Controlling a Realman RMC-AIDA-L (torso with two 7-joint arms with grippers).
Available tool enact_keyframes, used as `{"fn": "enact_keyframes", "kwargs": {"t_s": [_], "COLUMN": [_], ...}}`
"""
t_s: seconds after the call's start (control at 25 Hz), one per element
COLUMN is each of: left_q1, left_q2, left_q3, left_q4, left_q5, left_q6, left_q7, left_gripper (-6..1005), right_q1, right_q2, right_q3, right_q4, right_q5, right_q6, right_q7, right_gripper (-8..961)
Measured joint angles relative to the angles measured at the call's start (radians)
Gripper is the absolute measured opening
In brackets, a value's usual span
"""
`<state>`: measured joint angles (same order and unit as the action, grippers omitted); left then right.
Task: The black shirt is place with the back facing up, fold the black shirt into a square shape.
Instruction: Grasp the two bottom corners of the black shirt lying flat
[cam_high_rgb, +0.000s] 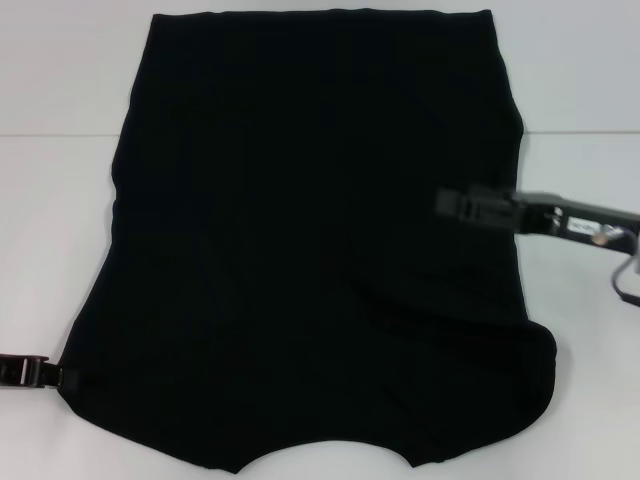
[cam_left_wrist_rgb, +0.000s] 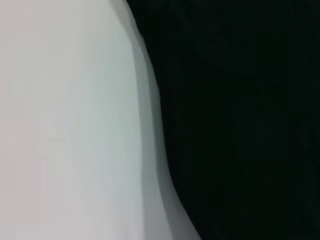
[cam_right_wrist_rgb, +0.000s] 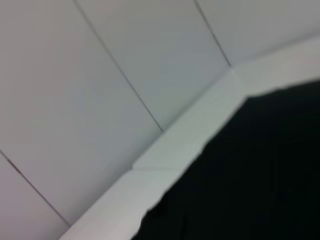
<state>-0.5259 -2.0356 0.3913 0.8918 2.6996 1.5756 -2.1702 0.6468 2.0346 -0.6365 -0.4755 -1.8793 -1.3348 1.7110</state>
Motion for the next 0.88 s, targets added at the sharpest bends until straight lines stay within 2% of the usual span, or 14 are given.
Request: {"fn": "enact_keyframes", "kwargs": {"t_s": [0.08,0.32,0.36,0.4,0.44,0.56,0.68,0.88], "left_q1": [0.001,0.007,0.007,0.008,0.008,0.009,0.009,0.008], "left_q2": [-0.002,-0.006,-0.007,-0.007,-0.008,-0.008,-0.009,-0.011], "left_q3": [-0.004,-0.007,-0.007,-0.007,-0.007,-0.006,-0.005,-0.006], "left_q4": [-0.001,-0.002,-0.002,-0.003,-0.005,-0.013,-0.017,-0.029], "left_q5": [-0.001,-0.003,-0.006,-0.007,-0.010,-0.012,-0.012,-0.013], "left_q6": [0.000,0.000,0.000,0.000,0.000,-0.002,-0.006,-0.006], "left_q7": [0.001,0.006,0.008,0.008,0.010,0.012,0.015,0.022], "left_gripper": [29,21,22,23,24,27,31,36], "right_q1": [-0.021,-0.115,-0.147,-0.159,-0.159,-0.179,-0.172,-0.109], "right_q2": [-0.023,-0.111,-0.143,-0.156,-0.156,-0.187,-0.193,-0.159], "right_q3": [0.000,0.004,0.004,0.006,0.006,0.008,0.005,0.001], "right_q4": [0.000,-0.002,-0.002,-0.002,-0.002,-0.002,-0.001,0.005], "right_q5": [-0.029,-0.055,-0.073,-0.086,-0.086,-0.133,-0.198,-0.333], "right_q6": [-0.023,-0.113,-0.120,-0.123,-0.123,-0.121,-0.116,-0.106], "right_q7": [0.080,0.294,0.356,0.383,0.383,0.437,0.461,0.456], "right_gripper": [941,941,941,941,941,941,942,918]}}
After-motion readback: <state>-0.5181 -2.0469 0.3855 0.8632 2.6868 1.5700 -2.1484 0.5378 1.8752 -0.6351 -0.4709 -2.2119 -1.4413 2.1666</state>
